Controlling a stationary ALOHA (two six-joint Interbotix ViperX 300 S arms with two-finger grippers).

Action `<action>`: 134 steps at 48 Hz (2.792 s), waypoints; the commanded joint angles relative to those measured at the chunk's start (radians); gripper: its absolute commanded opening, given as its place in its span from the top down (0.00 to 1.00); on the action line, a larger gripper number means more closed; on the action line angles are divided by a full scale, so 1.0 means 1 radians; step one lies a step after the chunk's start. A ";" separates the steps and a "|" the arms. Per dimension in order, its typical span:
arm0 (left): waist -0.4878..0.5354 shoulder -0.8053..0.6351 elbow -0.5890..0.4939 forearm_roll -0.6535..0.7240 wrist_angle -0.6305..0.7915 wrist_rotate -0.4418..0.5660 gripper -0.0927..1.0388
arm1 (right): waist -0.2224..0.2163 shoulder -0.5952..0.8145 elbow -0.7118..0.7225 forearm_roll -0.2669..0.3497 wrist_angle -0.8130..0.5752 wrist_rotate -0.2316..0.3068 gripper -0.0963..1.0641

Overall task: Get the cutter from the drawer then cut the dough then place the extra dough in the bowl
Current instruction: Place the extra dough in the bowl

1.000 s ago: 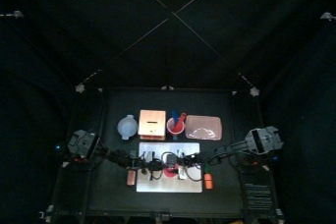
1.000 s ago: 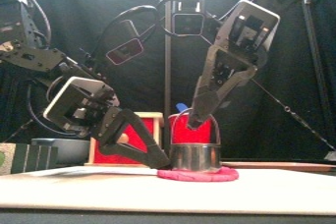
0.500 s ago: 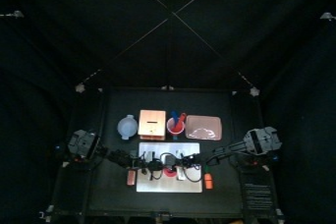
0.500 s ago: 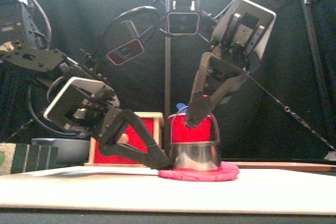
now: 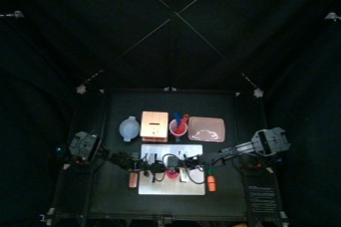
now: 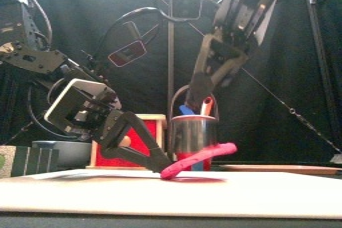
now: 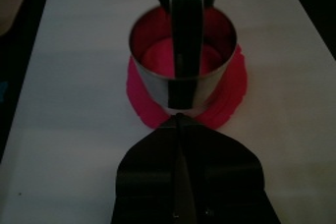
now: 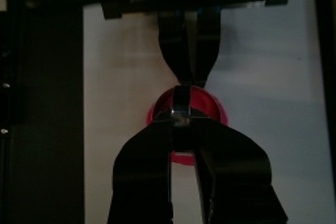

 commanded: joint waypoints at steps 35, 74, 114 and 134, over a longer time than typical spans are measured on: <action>0.018 -0.118 0.049 -0.049 0.041 0.000 0.50 | -0.026 -0.150 0.313 0.112 -0.063 0.003 0.53; 0.097 -0.222 0.023 -0.048 0.133 0.074 0.29 | -0.026 -0.129 0.264 0.104 -0.132 0.000 0.23; 0.170 -0.077 -0.172 0.002 0.482 0.083 0.11 | -0.021 -0.101 0.272 0.103 -0.150 0.000 0.23; 0.163 -0.054 -0.169 0.003 0.545 0.083 0.37 | -0.023 -0.089 0.267 0.107 -0.149 0.000 0.23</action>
